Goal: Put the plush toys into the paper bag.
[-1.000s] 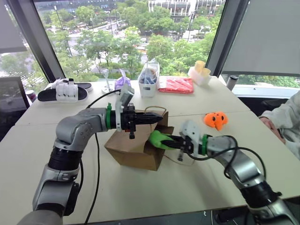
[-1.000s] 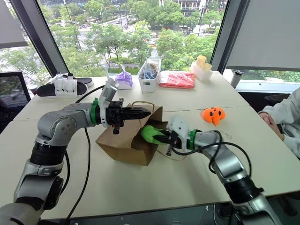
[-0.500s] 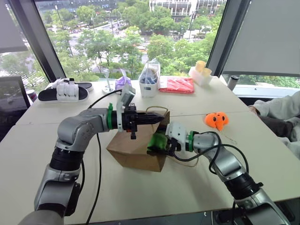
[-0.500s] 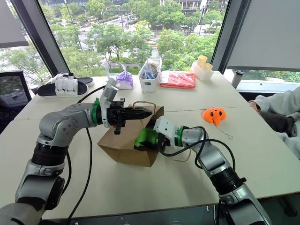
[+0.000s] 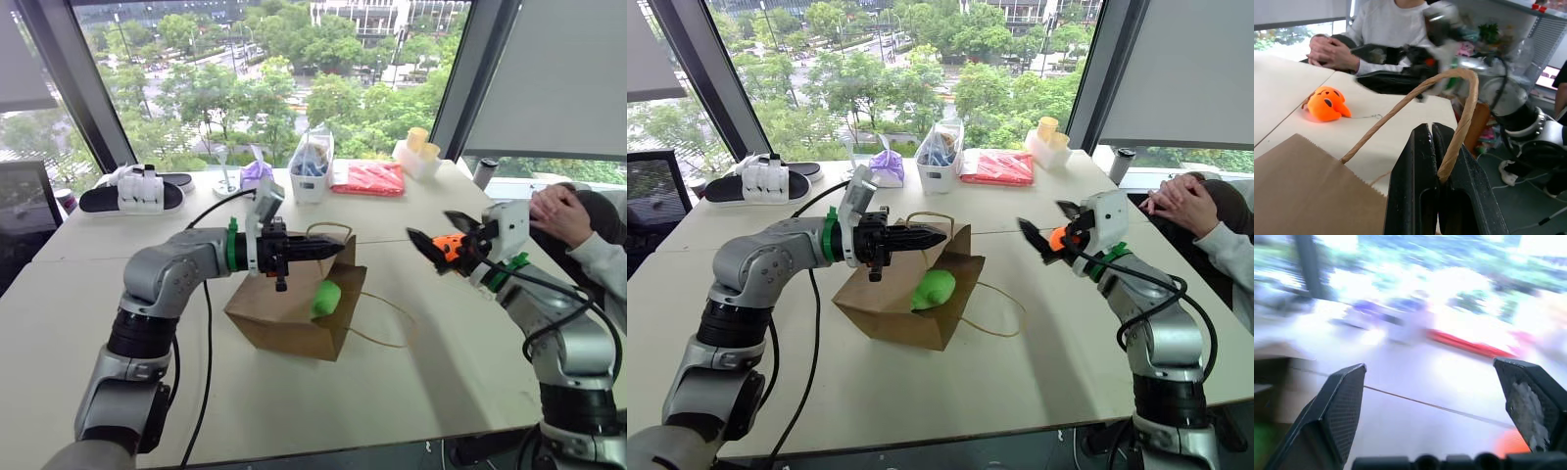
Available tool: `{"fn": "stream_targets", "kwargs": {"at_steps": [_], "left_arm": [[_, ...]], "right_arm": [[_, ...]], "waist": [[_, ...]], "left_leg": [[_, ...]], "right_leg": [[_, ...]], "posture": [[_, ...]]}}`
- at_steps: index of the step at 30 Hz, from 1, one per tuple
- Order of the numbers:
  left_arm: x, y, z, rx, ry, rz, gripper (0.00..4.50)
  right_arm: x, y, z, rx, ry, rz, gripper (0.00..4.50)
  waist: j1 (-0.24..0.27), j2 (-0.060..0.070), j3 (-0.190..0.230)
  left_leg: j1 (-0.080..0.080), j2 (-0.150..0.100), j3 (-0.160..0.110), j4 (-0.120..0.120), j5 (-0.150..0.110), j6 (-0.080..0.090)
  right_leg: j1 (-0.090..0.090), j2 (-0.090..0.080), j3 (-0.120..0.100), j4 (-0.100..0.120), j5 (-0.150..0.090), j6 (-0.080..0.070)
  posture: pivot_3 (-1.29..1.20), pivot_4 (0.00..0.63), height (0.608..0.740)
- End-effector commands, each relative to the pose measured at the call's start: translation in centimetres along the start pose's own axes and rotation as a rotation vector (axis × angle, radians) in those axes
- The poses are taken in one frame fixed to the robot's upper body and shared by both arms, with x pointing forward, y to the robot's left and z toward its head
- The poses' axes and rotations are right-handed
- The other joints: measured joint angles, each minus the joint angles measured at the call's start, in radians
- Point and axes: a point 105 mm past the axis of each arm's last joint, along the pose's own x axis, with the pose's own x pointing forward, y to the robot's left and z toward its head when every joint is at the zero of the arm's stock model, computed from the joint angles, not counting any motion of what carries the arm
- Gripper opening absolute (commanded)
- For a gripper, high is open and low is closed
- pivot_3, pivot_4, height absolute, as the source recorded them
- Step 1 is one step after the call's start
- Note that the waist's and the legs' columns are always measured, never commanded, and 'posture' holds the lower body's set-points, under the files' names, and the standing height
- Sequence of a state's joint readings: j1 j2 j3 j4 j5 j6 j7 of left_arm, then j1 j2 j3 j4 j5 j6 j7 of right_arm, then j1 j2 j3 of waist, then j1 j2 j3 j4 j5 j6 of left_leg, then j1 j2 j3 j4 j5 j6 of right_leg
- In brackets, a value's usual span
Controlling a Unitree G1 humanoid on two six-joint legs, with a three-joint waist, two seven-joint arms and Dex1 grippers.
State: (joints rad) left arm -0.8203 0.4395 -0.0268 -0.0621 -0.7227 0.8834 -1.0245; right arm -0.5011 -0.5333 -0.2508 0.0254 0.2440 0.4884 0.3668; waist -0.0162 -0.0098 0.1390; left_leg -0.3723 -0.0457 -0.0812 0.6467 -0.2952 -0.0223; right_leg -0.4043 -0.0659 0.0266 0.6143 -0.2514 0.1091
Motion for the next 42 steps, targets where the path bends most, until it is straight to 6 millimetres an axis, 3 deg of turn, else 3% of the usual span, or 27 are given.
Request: {"fn": "stream_targets", "kwargs": {"at_steps": [1,5,8,13,16,23,25,31,36,38,42], "left_arm": [[0.1,-0.5,0.9,0.048,-0.029,-0.009,0.0],[0.3,-0.3,0.9,0.048,-0.047,0.005,0.0],[0.2,-0.2,0.8,0.043,-0.064,0.023,0.0],[0.1,0.0,0.7,0.04,-0.073,0.051,0.0],[0.0,0.1,0.8,0.035,-0.084,0.067,0.0],[-0.1,0.4,1.1,0.029,-0.106,0.084,0.0],[0.0,0.5,1.2,0.029,-0.109,0.088,0.0],[0.0,0.6,1.3,0.028,-0.115,0.092,0.0],[0.1,0.6,1.3,0.032,-0.114,0.085,0.0],[0.1,0.5,1.3,0.033,-0.111,0.076,0.0],[0.0,0.5,1.3,0.032,-0.105,0.065,0.0]], "right_arm": [[1.8,-3.8,-2.3,-0.04,0.089,-0.267,4.47],[4.1,-4.5,-4.6,0.03,0.136,-0.352,4.47],[5.9,-3.5,-6.0,0.083,0.176,-0.362,4.47],[6.8,-2.4,-7.4,0.095,0.266,-0.35,4.47],[6.5,-2.9,-8.2,0.073,0.333,-0.396,3.67],[6.1,-3.7,-8.5,0.037,0.385,-0.435,0.25],[6.2,-3.8,-8.3,0.033,0.38,-0.436,0.04],[6.8,-4.4,-5.8,-0.011,0.265,-0.423,0.04],[7.3,-2.8,-0.1,-0.088,-0.033,-0.234,0.04],[5.9,-1.6,1.6,-0.128,-0.121,-0.112,0.04],[1.6,1.3,3.2,-0.125,-0.165,0.118,0.04]], "waist": [[0.0,0.0,0.0],[-0.005,0.0,0.0],[-0.009,0.0,0.0],[-0.003,0.0,0.0],[-0.004,0.0,0.0],[-0.005,0.0,0.0],[-0.004,0.0,0.0],[-0.005,0.0,0.0],[-0.01,0.0,0.0],[-0.008,0.0,0.0],[0.002,0.0,0.0]], "left_leg": [[0.0,0.0,0.0,0.0,0.002,-0.004],[-0.001,0.001,0.0,-0.002,0.003,-0.005],[-0.001,0.001,0.002,-0.002,0.003,-0.005],[-0.001,0.0,0.0,-0.001,0.003,-0.005],[-0.002,0.0,0.0,-0.001,0.003,-0.005],[-0.001,0.0,0.0,-0.001,0.003,-0.005],[-0.001,0.0,0.0,-0.001,0.003,-0.005],[-0.001,0.0,0.0,-0.001,0.003,-0.005],[-0.001,0.0,0.0,-0.001,0.003,-0.005],[-0.002,0.0,-0.001,-0.001,0.003,-0.005],[-0.002,0.0,-0.003,-0.001,0.002,-0.004]], "right_leg": [[-0.001,0.0,0.0,0.0,0.0,0.0],[-0.002,0.001,0.0,0.0,0.0,0.0],[-0.002,0.0,0.001,0.0,0.0,0.0],[-0.001,0.0,0.001,0.0,0.0,0.0],[0.0,0.0,0.001,0.0,0.0,0.0],[0.0,0.001,0.001,0.0,0.0,0.0],[0.001,0.001,0.001,0.0,0.0,0.0],[0.001,0.001,0.001,0.0,0.0,0.0],[0.0,0.001,0.001,0.0,0.0,0.0],[0.0,0.001,0.001,0.001,0.0,0.0],[0.0,0.001,-0.001,0.002,0.0,0.0]], "posture": [[0.0,0.15,0.74],[0.0,0.15,0.74],[0.0,0.15,0.74],[0.0,0.15,0.74],[0.0,0.15,0.74],[0.0,0.15,0.74],[0.0,0.15,0.74],[0.0,0.15,0.74],[0.0,0.15,0.74],[0.0,0.15,0.74],[0.0,0.15,0.74]]}}
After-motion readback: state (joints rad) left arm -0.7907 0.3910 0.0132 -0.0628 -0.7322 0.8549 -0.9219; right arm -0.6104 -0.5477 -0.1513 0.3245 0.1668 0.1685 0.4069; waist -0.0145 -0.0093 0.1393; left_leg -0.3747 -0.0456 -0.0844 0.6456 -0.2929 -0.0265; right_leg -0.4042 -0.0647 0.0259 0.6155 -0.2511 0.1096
